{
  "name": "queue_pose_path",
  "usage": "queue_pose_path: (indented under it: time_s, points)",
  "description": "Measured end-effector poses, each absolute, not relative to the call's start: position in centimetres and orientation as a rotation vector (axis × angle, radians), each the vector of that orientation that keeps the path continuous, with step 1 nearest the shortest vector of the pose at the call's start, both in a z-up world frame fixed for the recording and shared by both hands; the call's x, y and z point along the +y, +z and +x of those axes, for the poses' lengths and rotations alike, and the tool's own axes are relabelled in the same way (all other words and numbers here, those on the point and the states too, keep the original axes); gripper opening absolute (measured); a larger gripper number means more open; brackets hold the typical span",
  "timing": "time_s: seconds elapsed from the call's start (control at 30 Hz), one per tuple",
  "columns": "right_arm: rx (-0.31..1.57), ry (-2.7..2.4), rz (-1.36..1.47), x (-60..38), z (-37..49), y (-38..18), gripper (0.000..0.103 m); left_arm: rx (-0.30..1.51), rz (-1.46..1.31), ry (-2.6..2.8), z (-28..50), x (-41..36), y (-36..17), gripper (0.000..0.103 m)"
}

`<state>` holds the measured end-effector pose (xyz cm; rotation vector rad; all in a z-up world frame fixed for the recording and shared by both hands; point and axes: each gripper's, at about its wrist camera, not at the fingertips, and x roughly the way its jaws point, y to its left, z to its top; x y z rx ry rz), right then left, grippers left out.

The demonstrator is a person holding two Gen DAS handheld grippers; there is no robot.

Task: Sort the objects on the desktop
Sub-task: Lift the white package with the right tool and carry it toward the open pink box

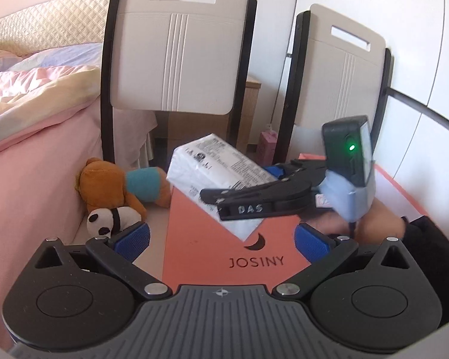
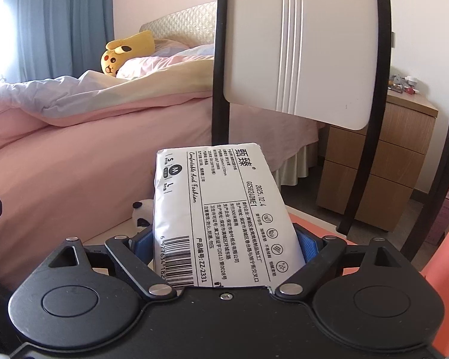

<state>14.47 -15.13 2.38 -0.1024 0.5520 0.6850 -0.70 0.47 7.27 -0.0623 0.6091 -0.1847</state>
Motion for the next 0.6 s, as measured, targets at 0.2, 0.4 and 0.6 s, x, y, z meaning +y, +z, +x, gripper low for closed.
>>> queue_pose_path:
  time_s: [0.2, 0.4, 0.6]
  points:
    - [0.521, 0.636, -0.066, -16.4, 14.9, 3.2, 0.089, 0.59, -0.053, -0.218, -1.4, 0.7, 7.5, 0.103]
    - [0.481, 0.586, -0.039, -17.8, 14.6, 4.2, 0.089, 0.549, -0.052, -0.197, -1.8, 0.9, 8.2, 0.103]
    - [0.46, 0.536, -0.021, -19.6, 14.4, 4.7, 0.089, 0.567, -0.065, -0.216, -1.5, 0.9, 8.2, 0.103]
